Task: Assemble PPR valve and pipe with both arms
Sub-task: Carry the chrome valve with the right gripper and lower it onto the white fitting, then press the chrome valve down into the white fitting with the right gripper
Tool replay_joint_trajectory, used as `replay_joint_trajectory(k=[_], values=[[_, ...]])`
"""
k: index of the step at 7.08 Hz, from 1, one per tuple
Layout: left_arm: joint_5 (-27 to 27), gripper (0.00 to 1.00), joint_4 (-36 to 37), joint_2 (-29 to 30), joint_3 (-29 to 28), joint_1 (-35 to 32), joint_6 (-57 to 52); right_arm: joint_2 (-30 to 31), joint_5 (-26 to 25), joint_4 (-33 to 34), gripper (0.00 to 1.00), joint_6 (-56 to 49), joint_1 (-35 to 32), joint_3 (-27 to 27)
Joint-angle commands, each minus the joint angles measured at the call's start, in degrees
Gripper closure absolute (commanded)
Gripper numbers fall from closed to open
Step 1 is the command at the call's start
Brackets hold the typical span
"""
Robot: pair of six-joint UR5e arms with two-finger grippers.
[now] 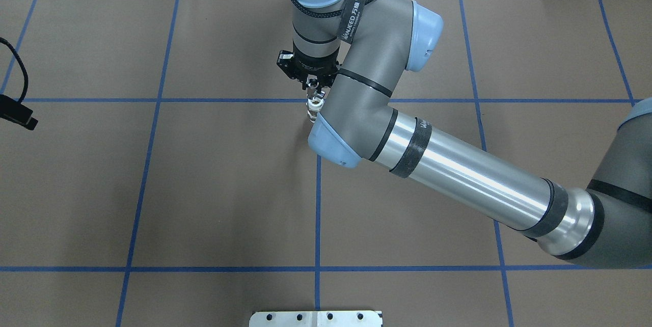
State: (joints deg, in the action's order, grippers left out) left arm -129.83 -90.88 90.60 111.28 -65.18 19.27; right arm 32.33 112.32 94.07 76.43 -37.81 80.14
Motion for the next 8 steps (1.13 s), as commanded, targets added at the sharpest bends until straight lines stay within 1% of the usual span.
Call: replay_joint_trajectory(k=[1,8], values=[[-0.1,0.01,0.0,-0.1,0.0,0.1,0.2,-0.6,0.0,1.6,1.00,-0.9,-0.1,-0.2],[-0.1,0.01,0.1,-0.2,0.3,0.0,0.6,-0.5,-0.8,1.6,1.00,-5.6,0.0,-0.9]])
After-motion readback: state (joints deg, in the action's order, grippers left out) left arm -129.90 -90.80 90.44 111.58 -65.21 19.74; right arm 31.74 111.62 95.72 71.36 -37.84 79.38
